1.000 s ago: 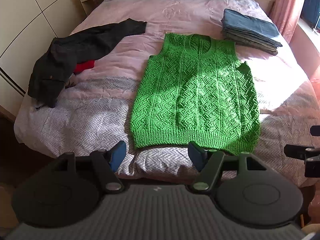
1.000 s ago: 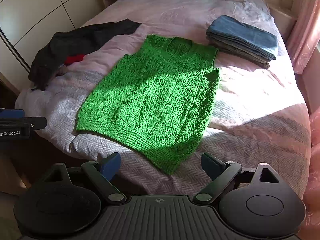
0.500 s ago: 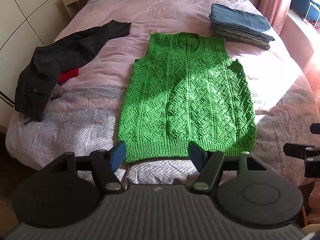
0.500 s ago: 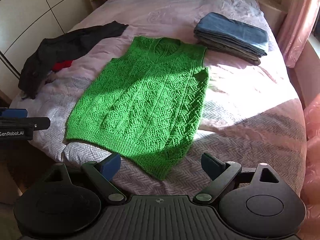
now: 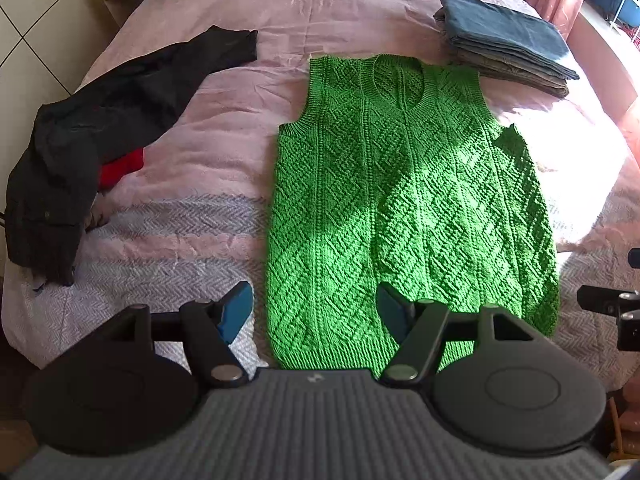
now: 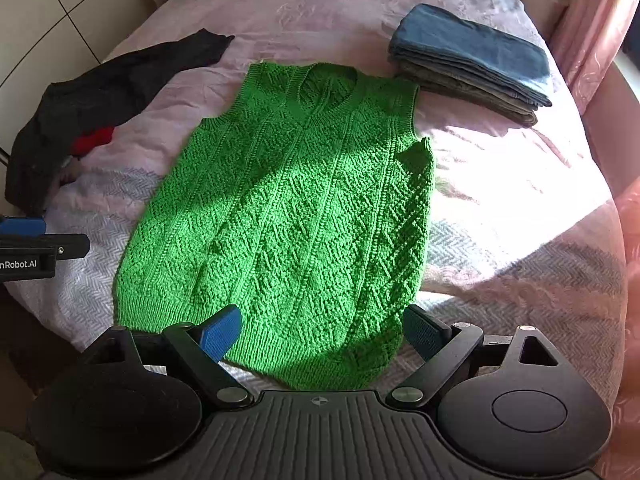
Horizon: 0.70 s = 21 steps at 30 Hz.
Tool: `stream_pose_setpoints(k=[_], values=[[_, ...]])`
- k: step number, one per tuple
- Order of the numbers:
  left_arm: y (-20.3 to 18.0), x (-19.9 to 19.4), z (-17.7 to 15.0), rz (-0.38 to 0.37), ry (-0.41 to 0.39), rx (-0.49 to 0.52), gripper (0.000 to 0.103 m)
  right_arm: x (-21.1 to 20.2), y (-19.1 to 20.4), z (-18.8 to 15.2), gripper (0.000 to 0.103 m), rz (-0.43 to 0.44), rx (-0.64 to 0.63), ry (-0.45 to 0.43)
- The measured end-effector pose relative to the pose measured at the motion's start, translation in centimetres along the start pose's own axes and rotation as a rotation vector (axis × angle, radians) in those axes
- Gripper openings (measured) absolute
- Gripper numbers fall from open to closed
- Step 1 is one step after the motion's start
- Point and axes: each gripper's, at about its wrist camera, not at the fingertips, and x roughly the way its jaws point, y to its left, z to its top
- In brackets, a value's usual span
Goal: Fold clothes
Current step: 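Move both open grippers back over the hem of the flat green vest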
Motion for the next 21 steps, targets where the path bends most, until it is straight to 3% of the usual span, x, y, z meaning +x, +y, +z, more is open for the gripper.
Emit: stream_pose_setpoints(k=[10, 21], values=[[3.4, 7.3, 6.5, -0.048, 0.028, 0.114, 0.065, 5.5, -0.3, 5.1, 0.09, -0.083, 0.142, 0.023], [4.6, 15.7, 10.9, -0.07, 0.052, 0.163, 0.065, 11.4, -5.5, 7.6, 0.09, -0.139, 0.316, 0.037]])
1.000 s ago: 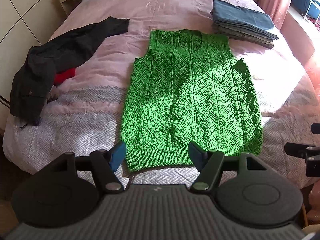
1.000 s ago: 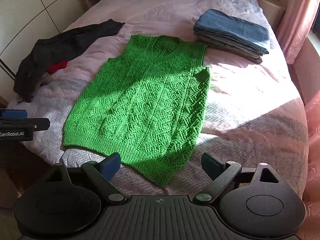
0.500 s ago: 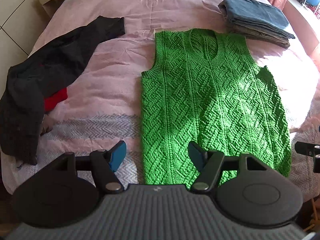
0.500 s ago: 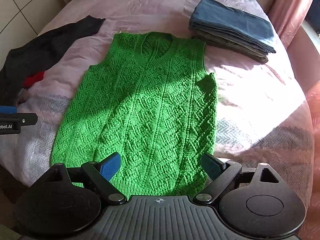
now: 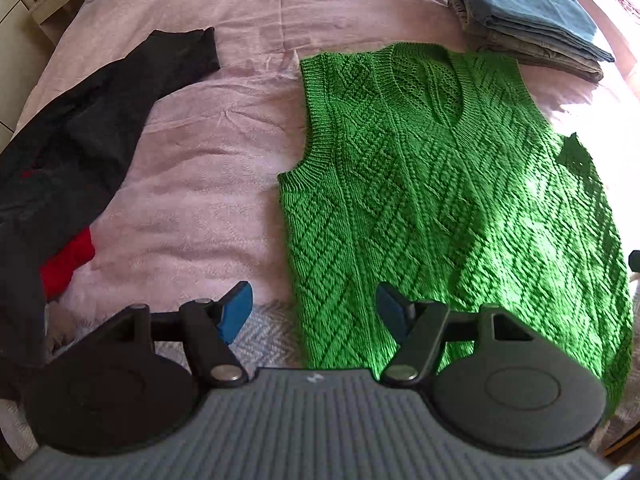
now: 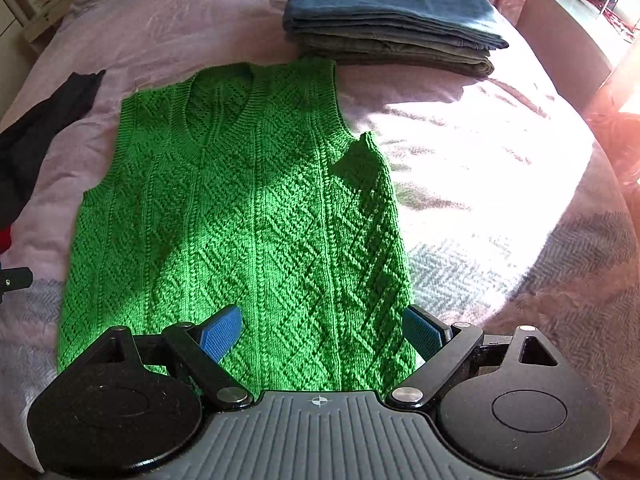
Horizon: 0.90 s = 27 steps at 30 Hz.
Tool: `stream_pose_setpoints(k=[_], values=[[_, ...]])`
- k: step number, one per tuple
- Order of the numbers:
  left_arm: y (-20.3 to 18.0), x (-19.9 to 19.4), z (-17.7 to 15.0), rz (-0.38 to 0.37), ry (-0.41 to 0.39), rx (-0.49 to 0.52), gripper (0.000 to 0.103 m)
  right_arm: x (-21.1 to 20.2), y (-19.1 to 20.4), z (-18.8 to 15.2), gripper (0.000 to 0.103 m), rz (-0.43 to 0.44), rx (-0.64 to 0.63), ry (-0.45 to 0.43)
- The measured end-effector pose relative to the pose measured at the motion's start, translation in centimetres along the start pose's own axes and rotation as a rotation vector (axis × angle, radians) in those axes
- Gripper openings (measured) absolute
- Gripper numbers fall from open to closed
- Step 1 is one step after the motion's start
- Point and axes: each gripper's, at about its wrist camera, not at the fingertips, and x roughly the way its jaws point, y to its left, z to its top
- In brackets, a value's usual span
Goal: Fold clothes
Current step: 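Move both open grippers back over the hem of the flat green vest, then grasp the vest hem with both grippers and lift it up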
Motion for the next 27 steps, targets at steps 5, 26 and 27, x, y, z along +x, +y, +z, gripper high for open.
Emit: stream_pose_setpoints(k=[5, 26, 27], values=[[0.0, 3.5, 0.9, -0.015, 0.009, -0.016, 0.065, 2.8, -1.6, 2.4, 0.09, 0.029, 0.005, -0.012], [3.3, 14.8, 15.1, -0.081, -0.205, 0.076, 0.06, 15.2, -3.7, 17.4, 0.062, 0.152, -0.141, -0.231], [3.5, 15.2, 16.0, -0.095, -0.214, 0.083, 0.06, 15.7, -4.0, 18.2, 0.062, 0.154, -0.142, -0.235]])
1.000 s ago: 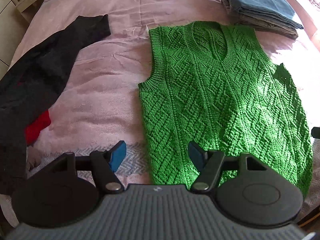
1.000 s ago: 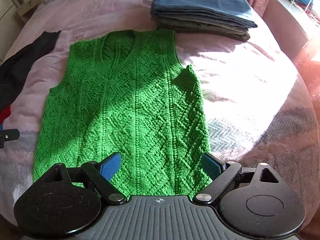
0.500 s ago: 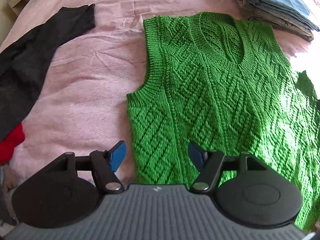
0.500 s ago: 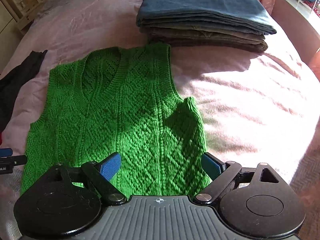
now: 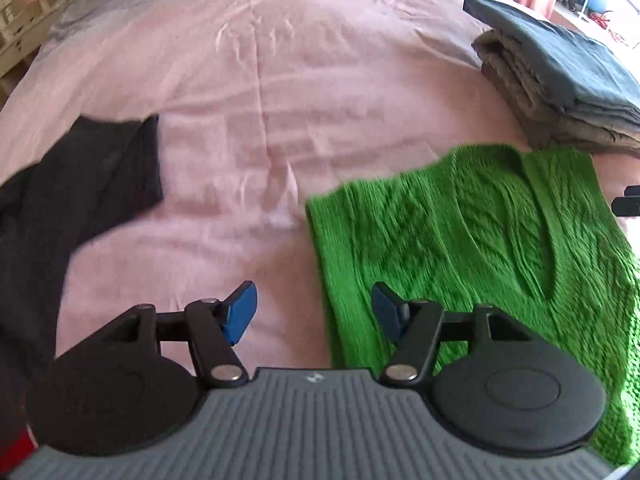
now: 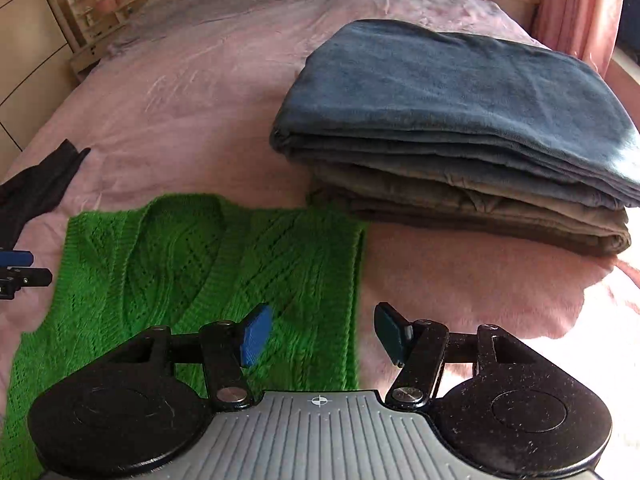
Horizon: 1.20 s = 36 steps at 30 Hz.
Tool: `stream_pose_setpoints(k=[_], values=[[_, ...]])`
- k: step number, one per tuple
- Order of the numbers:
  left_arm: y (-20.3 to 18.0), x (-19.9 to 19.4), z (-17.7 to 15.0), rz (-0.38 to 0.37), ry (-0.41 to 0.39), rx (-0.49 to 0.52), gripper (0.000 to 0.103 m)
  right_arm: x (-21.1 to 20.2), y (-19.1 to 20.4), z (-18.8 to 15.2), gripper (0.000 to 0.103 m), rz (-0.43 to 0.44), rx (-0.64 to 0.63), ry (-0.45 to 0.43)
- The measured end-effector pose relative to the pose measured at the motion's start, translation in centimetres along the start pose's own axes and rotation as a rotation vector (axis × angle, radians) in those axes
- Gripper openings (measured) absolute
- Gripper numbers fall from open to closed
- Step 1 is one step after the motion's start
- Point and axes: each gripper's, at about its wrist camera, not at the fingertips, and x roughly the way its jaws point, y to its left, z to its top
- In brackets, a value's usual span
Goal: Fold clothes
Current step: 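Grasp the vest hem with both grippers and lift it up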
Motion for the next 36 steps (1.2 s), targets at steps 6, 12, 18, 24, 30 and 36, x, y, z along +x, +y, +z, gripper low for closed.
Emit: stream_pose_setpoints(k=[6, 12, 18, 24, 30, 36], values=[[1.7, 2.9, 2.2, -0.136, -0.014, -0.027, 0.056, 3.2, -2.1, 2.5, 0.062, 0.047, 0.025, -0.012], [3.1, 5.9, 3.0, -0.256, 0.002, -0.098, 0.051, 5.8, -3.3, 3.1, 0.061, 0.114, 0.111, -0.005], [3.8, 5.8, 2.6, -0.371, -0.024, -0.149, 0.009, 6.1, -3.7, 3.3, 0.01, 0.143, 0.102, 0.002], [4.1, 0.0, 0.8, -0.426, -0.169, -0.143, 0.007, 0.5, -4.4, 2.1, 0.007, 0.21, 0.11, -0.121], [3.3, -11.1, -6.5, -0.455, -0.244, -0.127, 0.007, -10.9, -3.8, -3.4, 0.006, 0.279, 0.053, -0.265], [-0.6, -16.7, -19.1, -0.416, -0.039, -0.204, 0.008, -19.1, -1.0, -13.6, 0.007, 0.225, -0.037, -0.093]])
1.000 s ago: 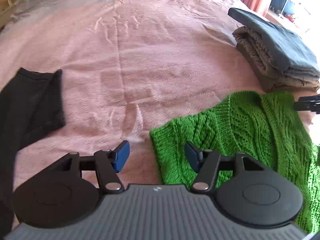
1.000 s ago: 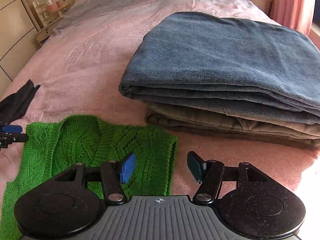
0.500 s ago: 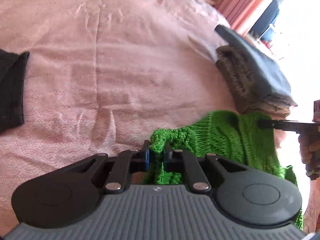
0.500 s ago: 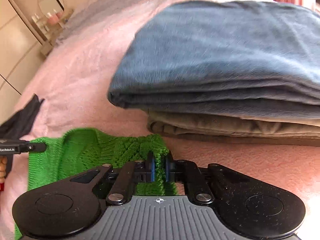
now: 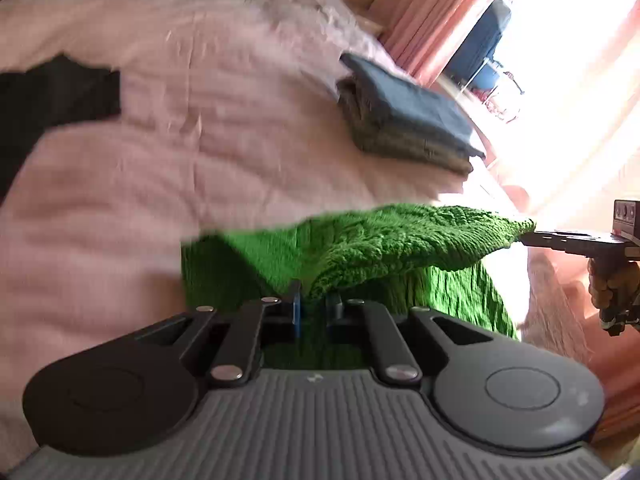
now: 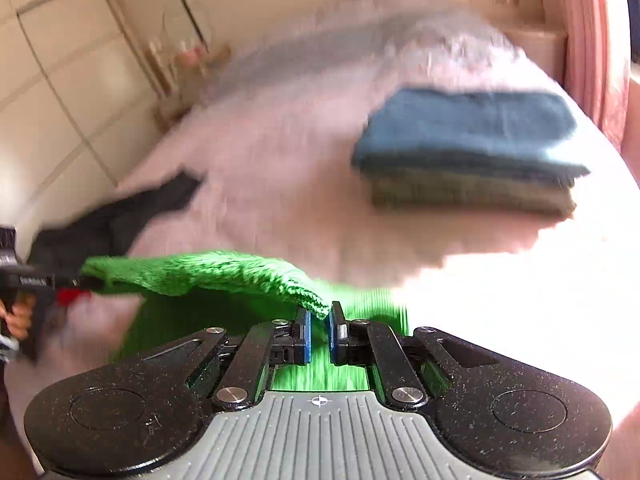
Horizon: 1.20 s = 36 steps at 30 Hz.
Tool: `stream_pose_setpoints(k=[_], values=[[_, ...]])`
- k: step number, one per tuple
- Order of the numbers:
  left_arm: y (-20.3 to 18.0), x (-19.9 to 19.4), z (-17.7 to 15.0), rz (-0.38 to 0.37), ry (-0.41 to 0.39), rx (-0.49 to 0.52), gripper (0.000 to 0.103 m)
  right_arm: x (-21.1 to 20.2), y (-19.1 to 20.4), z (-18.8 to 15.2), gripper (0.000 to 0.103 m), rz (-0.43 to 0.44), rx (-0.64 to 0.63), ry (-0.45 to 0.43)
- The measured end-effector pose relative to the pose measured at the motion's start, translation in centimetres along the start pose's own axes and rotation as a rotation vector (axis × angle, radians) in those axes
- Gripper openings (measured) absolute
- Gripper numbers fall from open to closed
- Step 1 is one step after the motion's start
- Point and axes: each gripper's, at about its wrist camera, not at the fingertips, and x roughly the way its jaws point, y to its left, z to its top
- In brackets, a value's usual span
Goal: Fold clothes
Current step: 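Grasp the vest hem with both grippers and lift it up, then fold the held hem over toward the collar with both grippers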
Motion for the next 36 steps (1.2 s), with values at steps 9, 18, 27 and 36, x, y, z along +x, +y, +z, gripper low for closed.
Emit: stream_pose_setpoints(k=[9, 18, 27, 36], values=[[-1.5, -1.4, -11.2, 0.088, 0.0, -0.456, 0.03, -4.3, -1.2, -11.7, 0.06, -0.034, 0.435, 0.147], [-0.8, 2.2, -9.9, 0.036, -0.128, -0.777, 0.039, -1.1, -3.5, -11.0, 0.062, 0.172, 0.878, 0.0], [1.7, 5.7, -9.4, 0.031, -0.139, -0.904, 0.026, 5.4, -5.1, -10.2, 0.049, 0.098, 0.948, 0.019], [0.1, 0.5, -9.0, 0.018, -0.194, -0.66, 0.007, 1.5, -3.5, -10.4, 0.007, 0.123, 0.852, -0.081]])
